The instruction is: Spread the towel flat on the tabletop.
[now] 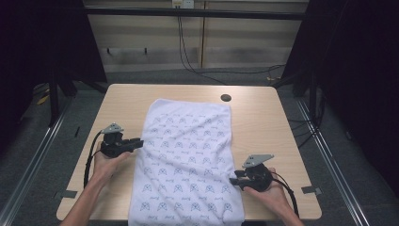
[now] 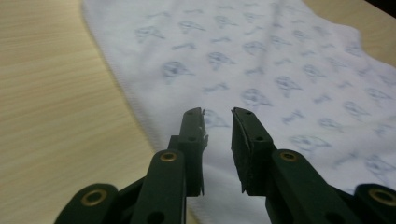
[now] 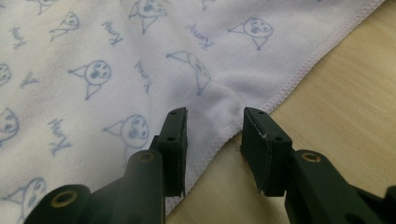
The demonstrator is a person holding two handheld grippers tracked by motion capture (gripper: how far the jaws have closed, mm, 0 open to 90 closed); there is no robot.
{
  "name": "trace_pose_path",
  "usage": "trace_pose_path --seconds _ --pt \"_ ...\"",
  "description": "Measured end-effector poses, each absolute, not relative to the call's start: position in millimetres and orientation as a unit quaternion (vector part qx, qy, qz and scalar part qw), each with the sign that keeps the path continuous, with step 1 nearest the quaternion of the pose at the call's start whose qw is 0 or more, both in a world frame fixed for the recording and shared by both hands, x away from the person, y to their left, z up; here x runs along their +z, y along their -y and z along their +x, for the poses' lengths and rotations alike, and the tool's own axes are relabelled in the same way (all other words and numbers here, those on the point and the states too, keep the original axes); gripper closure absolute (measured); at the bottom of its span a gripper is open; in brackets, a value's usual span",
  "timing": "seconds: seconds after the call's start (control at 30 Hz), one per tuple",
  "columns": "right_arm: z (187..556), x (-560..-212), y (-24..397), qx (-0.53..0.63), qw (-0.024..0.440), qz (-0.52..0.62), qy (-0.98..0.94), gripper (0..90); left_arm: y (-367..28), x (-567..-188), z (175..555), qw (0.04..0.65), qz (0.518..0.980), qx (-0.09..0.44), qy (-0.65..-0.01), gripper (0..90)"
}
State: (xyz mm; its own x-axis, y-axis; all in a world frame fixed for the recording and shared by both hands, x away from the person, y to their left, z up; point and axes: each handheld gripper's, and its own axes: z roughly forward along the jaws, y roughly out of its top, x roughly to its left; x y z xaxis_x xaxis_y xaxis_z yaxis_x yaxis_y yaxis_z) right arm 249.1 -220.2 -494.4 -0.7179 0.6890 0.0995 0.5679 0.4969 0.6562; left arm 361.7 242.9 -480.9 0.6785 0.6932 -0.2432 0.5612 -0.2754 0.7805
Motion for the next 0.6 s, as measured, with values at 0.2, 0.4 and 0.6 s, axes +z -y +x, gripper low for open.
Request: trace_pose_path --seconds 0.2,0.4,0.6 --pt "239.9 -492.2 224.1 0.334 0.096 0.375 -0.86 86.9 -226.2 -489.9 334.8 0.433 0.825 0.063 -0.357 67.1" --pt "226.3 -490.5 241.8 0.33 0.083 0.386 -0.857 87.0 -213.7 -501.0 307.0 0.393 0.859 0.073 -0.321 69.6" --pt "203.5 -487.0 251.7 0.34 0.072 0.384 -0.855 75.5 -216.2 -498.2 273.8 0.389 0.866 0.034 -0.312 79.6"
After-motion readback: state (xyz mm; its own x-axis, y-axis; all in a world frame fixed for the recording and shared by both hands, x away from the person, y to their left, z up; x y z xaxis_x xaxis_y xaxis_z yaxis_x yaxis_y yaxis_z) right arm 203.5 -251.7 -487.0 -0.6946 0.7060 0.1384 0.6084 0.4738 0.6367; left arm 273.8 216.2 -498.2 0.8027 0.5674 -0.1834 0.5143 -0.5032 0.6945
